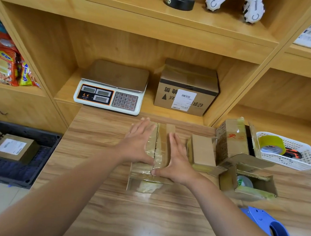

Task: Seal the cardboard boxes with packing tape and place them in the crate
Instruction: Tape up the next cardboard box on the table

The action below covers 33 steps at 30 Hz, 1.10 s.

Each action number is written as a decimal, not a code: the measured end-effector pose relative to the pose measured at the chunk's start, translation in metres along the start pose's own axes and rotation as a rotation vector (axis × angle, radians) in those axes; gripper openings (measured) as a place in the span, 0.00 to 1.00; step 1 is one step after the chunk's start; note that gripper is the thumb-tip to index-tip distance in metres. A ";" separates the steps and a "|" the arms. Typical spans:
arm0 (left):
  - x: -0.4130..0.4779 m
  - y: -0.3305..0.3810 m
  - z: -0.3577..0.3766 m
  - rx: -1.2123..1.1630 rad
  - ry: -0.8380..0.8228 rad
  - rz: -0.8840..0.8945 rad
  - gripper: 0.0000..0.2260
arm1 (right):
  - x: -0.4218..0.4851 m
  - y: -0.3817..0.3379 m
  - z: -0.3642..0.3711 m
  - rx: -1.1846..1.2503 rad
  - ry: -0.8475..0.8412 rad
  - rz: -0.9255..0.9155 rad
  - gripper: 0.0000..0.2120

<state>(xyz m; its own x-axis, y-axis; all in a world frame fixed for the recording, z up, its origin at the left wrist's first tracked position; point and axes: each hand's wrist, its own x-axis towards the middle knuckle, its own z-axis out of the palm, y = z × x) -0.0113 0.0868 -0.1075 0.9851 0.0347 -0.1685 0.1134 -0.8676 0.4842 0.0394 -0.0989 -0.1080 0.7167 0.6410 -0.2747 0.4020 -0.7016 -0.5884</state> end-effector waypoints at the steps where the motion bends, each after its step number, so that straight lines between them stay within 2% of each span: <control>1: 0.009 -0.003 -0.005 0.020 -0.024 0.012 0.58 | 0.002 0.001 0.000 -0.008 -0.020 0.004 0.67; 5: 0.036 -0.016 -0.018 0.046 -0.102 0.027 0.60 | 0.001 0.006 0.004 0.019 -0.045 -0.009 0.65; 9: 0.051 -0.024 -0.016 -0.073 -0.144 0.012 0.58 | 0.007 0.010 0.003 -0.016 0.038 -0.014 0.65; 14: 0.057 -0.028 -0.012 -0.257 -0.048 -0.013 0.45 | 0.031 0.009 -0.005 -0.069 0.189 -0.003 0.58; 20: 0.063 -0.029 -0.008 -0.459 0.067 -0.087 0.27 | 0.073 0.012 -0.019 -0.020 0.264 0.077 0.52; 24: 0.068 -0.028 -0.009 -0.537 0.140 -0.055 0.18 | 0.093 0.012 -0.028 0.076 0.134 0.060 0.37; 28: 0.073 -0.025 -0.008 -0.669 0.189 -0.077 0.10 | 0.099 0.011 -0.027 0.307 0.197 0.086 0.16; 30: 0.075 -0.024 -0.007 -0.728 0.212 -0.097 0.06 | 0.101 0.010 -0.029 0.376 0.208 0.088 0.12; 33: 0.078 -0.022 -0.005 -0.784 0.231 -0.114 0.03 | 0.106 0.010 -0.029 0.383 0.213 0.088 0.13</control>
<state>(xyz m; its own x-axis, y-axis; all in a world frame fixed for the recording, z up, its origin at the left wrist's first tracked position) 0.0636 0.1115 -0.1268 0.9541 0.2773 -0.1135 0.1874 -0.2570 0.9480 0.1360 -0.0473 -0.1208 0.8562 0.4774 -0.1973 0.1229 -0.5591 -0.8199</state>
